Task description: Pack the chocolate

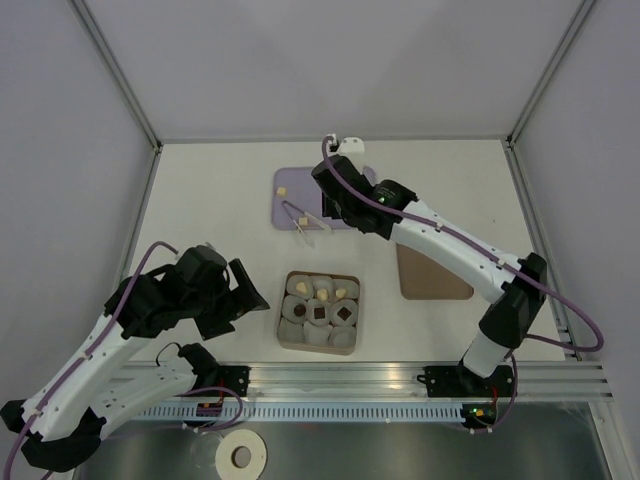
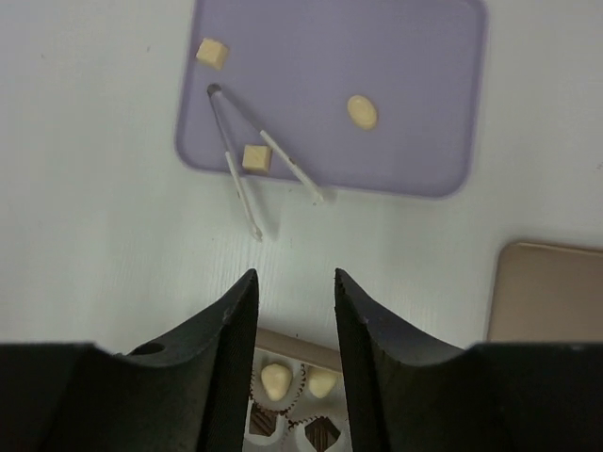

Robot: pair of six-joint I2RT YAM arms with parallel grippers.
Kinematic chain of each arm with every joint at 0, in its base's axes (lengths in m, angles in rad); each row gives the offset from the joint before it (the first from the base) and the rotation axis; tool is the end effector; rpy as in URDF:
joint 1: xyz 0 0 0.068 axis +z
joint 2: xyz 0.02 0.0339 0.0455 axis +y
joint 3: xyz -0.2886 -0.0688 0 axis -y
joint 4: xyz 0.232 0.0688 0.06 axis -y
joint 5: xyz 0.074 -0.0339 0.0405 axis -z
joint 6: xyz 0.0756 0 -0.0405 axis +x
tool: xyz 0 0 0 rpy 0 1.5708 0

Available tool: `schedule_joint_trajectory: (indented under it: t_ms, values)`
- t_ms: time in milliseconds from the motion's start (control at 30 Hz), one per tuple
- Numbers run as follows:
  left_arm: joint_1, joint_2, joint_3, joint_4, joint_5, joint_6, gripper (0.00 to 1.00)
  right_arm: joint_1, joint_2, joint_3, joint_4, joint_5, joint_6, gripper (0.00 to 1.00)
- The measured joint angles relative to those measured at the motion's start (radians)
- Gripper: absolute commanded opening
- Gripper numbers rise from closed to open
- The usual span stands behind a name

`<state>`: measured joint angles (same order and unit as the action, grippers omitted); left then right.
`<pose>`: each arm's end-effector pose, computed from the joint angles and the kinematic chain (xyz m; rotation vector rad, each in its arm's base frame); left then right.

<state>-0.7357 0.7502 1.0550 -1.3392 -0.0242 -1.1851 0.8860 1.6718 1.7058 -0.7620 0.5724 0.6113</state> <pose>0.0669 -0.0581 0.3086 -0.6222 2.6812 -0.6007 0.2731 0.2697 0.3770 -0.0135 2.1707 0.1926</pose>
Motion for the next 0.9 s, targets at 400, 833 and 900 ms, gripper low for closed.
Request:
schedule_joint_trajectory:
  t_ms: [400, 833, 900]
  values:
    - [0.0, 0.037, 0.032, -0.001, -0.001, 0.0, 1.0, -0.055, 0.534, 0.327, -0.003, -0.397, -0.185, 0.49]
    - [0.0, 0.013, -0.009, 0.002, -0.001, -0.012, 1.0, -0.077, 0.682, 0.401, -0.073, -0.412, -0.218, 0.36]
    - [0.0, 0.026, -0.046, 0.0, 0.0, -0.012, 1.0, -0.077, 0.682, 0.398, -0.072, -0.414, -0.226, 0.32]
